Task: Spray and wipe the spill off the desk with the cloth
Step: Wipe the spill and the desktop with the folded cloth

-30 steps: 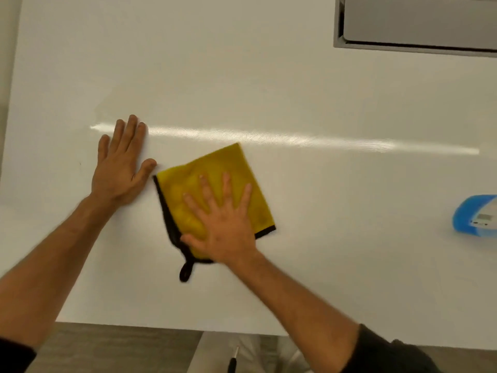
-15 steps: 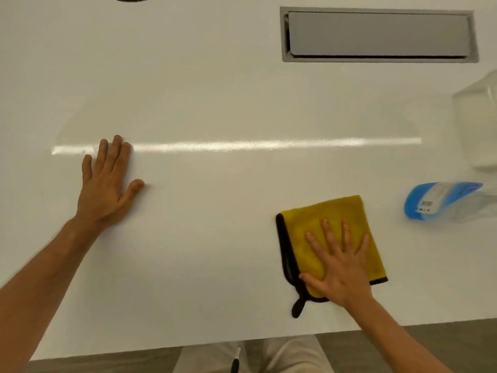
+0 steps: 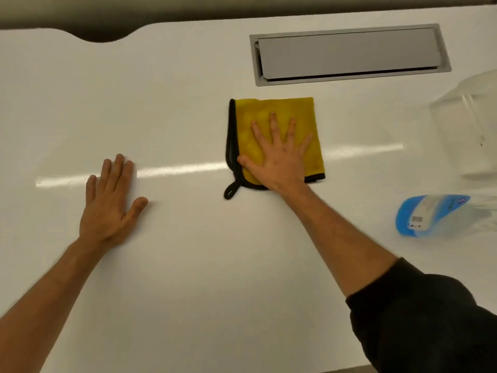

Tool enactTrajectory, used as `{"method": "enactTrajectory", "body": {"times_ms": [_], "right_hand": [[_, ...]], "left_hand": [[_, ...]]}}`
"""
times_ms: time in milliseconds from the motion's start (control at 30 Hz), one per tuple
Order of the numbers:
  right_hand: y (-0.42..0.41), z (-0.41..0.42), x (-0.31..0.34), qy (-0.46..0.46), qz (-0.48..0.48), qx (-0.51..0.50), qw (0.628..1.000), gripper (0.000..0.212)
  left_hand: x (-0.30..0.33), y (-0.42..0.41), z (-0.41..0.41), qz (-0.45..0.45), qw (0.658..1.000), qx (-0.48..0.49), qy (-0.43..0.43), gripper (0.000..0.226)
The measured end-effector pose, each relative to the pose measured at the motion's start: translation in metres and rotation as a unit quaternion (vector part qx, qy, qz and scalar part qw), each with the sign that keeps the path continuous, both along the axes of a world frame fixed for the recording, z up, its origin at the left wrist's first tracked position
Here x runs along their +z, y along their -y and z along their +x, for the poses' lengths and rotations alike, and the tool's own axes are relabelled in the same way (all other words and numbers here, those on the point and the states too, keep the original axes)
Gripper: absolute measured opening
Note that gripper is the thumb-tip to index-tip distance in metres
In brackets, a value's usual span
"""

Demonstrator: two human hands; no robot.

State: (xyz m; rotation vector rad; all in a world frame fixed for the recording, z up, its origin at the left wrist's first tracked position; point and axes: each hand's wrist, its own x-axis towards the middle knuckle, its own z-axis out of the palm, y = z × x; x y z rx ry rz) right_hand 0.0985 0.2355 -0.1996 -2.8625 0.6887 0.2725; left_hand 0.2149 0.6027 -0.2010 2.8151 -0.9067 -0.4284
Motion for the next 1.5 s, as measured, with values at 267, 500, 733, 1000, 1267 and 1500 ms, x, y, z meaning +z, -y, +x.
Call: {"method": "enactTrajectory", "body": {"times_ms": [267, 500, 733, 1000, 1267, 1500], "right_hand": [[-0.138, -0.041, -0.010, 0.048, 0.042, 0.260, 0.963, 0.086], [0.018, -0.164, -0.005, -0.015, -0.034, -0.058, 0.998, 0.091], [0.169, -0.075, 0.004, 0.022, 0.035, -0.421, 0.906, 0.131], [0.064, 0.022, -0.011, 0.036, 0.004, -0.075, 0.997, 0.096], [-0.141, -0.017, -0.018, 0.084, 0.052, 0.214, 0.972, 0.098], [-0.143, -0.075, 0.017, 0.105, 0.239, 0.047, 0.964, 0.079]], "left_hand": [[0.003, 0.000, 0.001, 0.006, 1.000, -0.005, -0.005, 0.078], [-0.002, -0.004, 0.003, -0.003, 1.000, 0.003, -0.014, 0.078], [-0.006, -0.005, 0.009, -0.003, 0.999, 0.000, -0.032, 0.080], [-0.003, -0.004, 0.006, 0.004, 1.000, -0.003, -0.016, 0.081], [0.010, 0.002, -0.002, -0.031, 0.999, -0.004, -0.019, 0.090], [0.038, 0.044, -0.038, -0.114, 0.992, 0.014, -0.056, 0.085]]}}
